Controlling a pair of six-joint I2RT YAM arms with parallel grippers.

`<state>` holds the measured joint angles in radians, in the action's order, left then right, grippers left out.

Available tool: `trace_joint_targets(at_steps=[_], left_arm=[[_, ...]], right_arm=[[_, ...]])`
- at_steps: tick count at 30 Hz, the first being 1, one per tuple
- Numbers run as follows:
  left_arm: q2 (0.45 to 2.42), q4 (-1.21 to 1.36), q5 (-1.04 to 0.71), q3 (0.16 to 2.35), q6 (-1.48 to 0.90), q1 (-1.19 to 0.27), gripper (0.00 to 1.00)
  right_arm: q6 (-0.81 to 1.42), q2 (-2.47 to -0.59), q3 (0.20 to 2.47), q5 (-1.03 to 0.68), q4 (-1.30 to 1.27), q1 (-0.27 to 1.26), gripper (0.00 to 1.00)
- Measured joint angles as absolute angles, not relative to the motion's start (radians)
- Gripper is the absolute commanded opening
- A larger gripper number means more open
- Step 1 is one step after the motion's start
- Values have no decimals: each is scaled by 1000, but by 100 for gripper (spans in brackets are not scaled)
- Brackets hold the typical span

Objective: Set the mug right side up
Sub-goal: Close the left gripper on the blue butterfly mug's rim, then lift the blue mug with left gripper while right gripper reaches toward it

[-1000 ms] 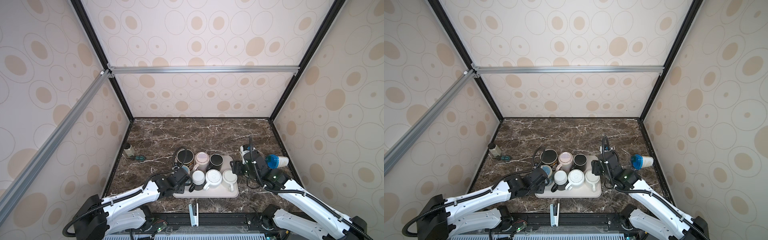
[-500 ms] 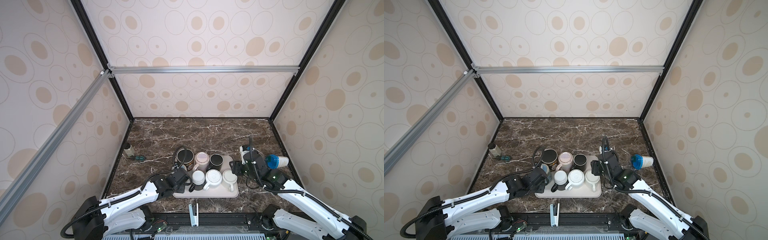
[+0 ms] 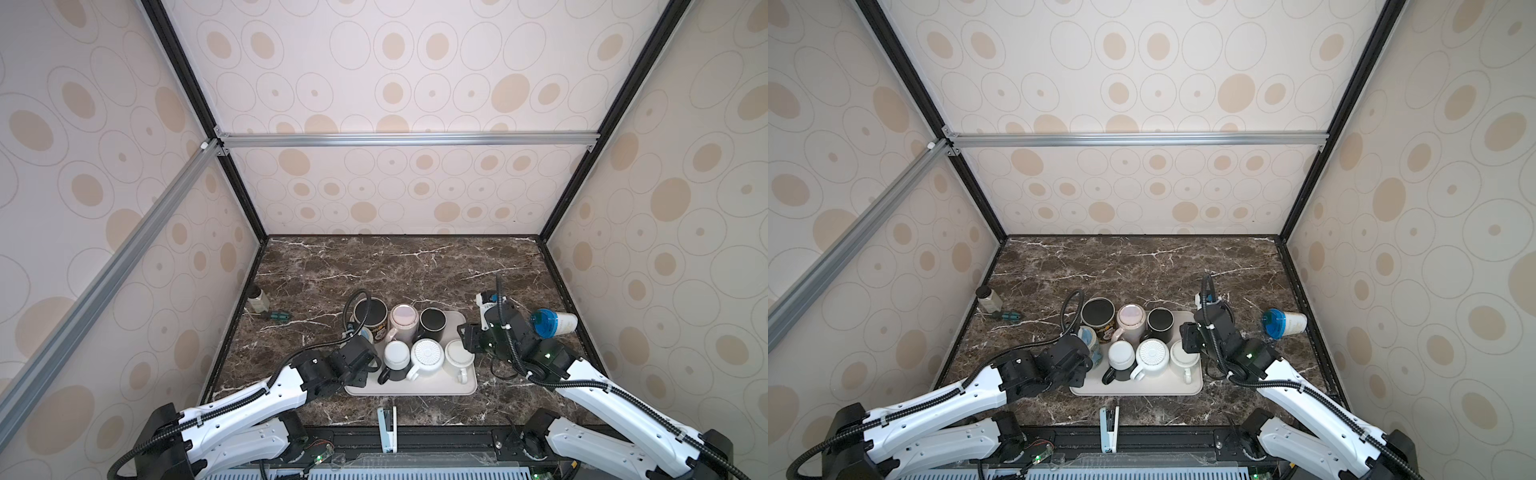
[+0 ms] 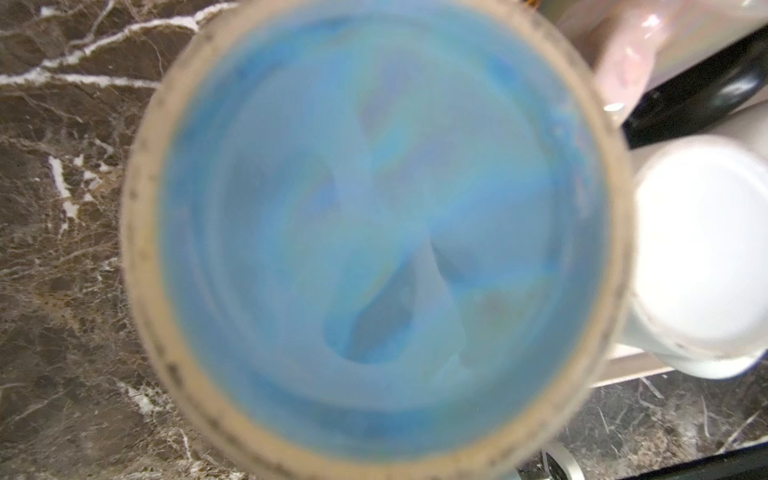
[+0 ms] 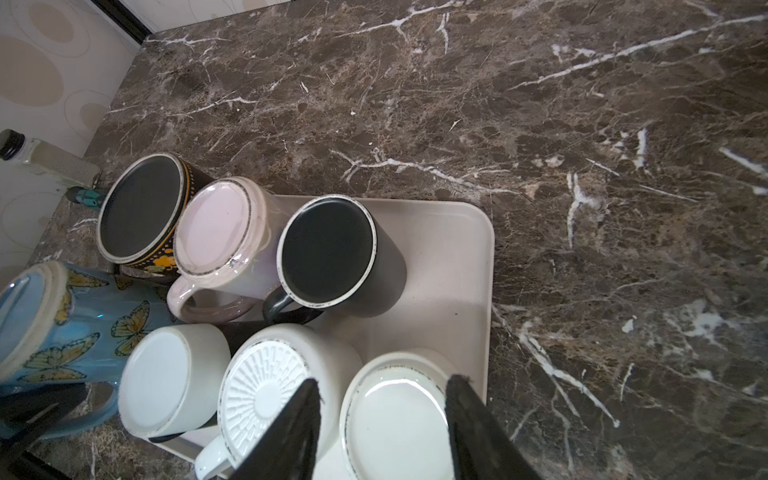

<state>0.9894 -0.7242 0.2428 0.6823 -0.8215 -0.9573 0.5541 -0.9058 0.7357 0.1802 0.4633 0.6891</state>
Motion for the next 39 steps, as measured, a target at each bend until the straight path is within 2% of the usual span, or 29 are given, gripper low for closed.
trace_joint_targets(at_steps=[8, 14, 18, 29, 39], left_arm=[[954, -794, 227, 782, -772, -1000, 0], [941, -909, 222, 955, -747, -1031, 0], [937, -898, 230, 1061, -714, -1036, 0], [946, -556, 213, 1020, -599, -1015, 0], [1005, -110, -52, 958, -623, -816, 0]], right_arm=[[557, -916, 761, 175, 488, 719, 47], [553, -920, 828, 147, 532, 741, 46], [548, -920, 877, 108, 527, 747, 47], [585, -911, 824, -44, 288, 747, 54], [669, -786, 667, -128, 2, 745, 52]])
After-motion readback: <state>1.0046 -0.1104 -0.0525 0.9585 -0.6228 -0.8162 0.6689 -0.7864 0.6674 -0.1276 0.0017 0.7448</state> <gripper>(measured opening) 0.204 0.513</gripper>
